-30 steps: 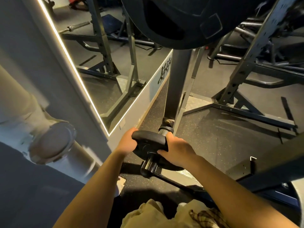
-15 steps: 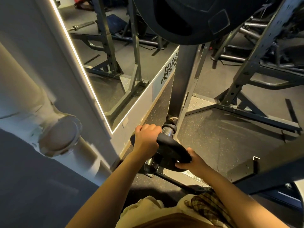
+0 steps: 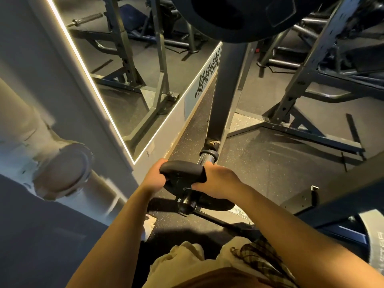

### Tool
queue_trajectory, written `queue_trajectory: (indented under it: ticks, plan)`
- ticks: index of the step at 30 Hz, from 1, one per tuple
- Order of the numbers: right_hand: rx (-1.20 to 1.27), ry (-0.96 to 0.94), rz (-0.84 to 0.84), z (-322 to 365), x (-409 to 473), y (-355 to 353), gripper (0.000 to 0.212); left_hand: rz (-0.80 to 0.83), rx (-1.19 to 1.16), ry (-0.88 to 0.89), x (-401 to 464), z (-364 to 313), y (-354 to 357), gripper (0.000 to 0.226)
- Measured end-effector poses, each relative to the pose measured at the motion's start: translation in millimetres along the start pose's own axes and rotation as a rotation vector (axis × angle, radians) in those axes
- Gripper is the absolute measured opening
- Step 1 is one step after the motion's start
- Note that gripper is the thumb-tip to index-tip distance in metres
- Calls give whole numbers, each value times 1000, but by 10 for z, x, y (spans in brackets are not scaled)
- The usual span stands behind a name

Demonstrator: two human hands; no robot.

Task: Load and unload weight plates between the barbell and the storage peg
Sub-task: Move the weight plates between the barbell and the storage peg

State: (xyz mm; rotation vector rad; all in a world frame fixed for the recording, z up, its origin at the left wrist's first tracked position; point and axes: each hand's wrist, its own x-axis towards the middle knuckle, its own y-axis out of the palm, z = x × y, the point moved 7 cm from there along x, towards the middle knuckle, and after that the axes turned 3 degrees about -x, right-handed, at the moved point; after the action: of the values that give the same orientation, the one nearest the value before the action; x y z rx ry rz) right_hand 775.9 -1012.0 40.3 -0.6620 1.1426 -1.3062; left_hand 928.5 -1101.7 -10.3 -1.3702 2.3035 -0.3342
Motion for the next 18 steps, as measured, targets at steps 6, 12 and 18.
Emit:
queue_trajectory:
  ticks: [6,12,18]
  plan:
    - [50,-67,-197,-9,-70,-30,45,-24,-44,-23,3,7,10,33]
    - [335,2,-39,-388,-242,201,42,-75,286,77,-32,-273,83,26]
    - [608,181,82,-803,-396,705,40,-188,790,582,-252,-761,460,23]
